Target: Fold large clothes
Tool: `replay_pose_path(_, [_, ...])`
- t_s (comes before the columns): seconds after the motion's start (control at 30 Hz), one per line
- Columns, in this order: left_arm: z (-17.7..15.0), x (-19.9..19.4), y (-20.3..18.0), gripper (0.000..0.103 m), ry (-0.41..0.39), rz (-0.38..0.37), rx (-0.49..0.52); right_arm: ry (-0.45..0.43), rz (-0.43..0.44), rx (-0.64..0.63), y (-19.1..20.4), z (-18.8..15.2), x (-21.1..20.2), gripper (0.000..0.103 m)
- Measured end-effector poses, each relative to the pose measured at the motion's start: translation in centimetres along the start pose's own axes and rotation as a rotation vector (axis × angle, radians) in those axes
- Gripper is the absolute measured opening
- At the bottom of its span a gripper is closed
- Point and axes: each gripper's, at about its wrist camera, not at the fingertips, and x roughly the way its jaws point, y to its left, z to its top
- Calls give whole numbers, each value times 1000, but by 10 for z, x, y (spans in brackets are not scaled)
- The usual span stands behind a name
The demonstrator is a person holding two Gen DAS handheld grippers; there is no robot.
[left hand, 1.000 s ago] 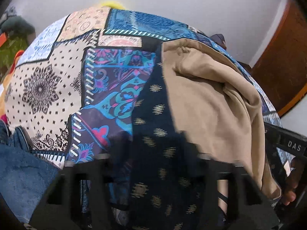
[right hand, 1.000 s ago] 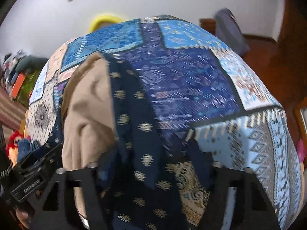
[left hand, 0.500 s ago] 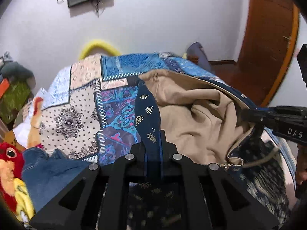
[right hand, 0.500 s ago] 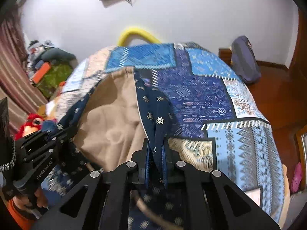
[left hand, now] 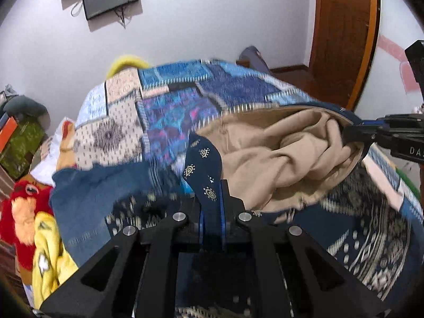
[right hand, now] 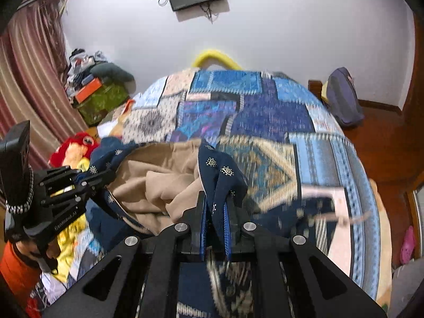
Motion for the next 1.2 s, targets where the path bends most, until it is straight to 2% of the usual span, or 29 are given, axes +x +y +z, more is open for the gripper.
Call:
replay_pose_path(0.3, [-67, 44, 9, 9, 164, -39, -105, 85, -144, -38, -19, -61, 12, 8])
replay_pose_path(0.43, [-82, 59, 7, 9, 180, -28, -119, 129, -247, -97, -30, -78, 28, 9])
replay_pose_path(0.53, [-84, 61, 5, 9, 173, -21, -129, 153, -238, -77, -42, -82, 33, 10])
replay_pose_path(0.57, [-84, 61, 4, 10, 172, -19, -129, 158, -230, -60, -46, -82, 33, 16])
replay_pose_path(0.6, [-85, 61, 4, 10, 170, -17, -123, 160, -251, -40, -51, -81, 32, 38])
replay_pose_path(0.63, [-86, 61, 4, 12, 169, -15, -121, 157, -295, -31, -54, -82, 31, 56])
replay_pose_path(0.67, [-86, 61, 5, 12, 168, -18, -124, 139, -365, -26, -60, -82, 28, 86])
replay_pose_path(0.7, [-86, 61, 7, 12, 169, -21, -127, 121, -363, -24, -64, -83, 25, 91])
replay_pose_path(0.83, [-82, 57, 9, 13, 177, -49, -103, 149, -251, 36, -74, -87, 16, 90])
replay_pose_path(0.9, [-76, 53, 10, 18, 194, -62, -101, 138, -214, 42, -69, -84, 9, 90])
replay_pose_path(0.93, [-71, 50, 12, 24, 194, -62, -98, 129, -199, 40, -66, -82, 5, 90])
replay_pose_path(0.97, [-67, 46, 13, 43, 186, -50, -93, 116, -178, 34, -61, -77, 1, 90])
replay_pose_path(1.0, [-62, 42, 14, 55, 164, -35, -88, 108, -163, 28, -56, -74, -1, 90])
replay_pose_path(1.03, [-57, 37, 16, 71, 131, -18, -85, 100, -147, 20, -49, -66, 1, 90])
replay_pose_path(1.1, [-48, 32, 18, 73, 89, 5, -76, 75, -122, -2, -39, -53, 0, 90])
replay_pose_path(1.2, [-29, 35, 24, 73, 75, 11, -66, 39, -87, -25, -26, -31, 8, 90])
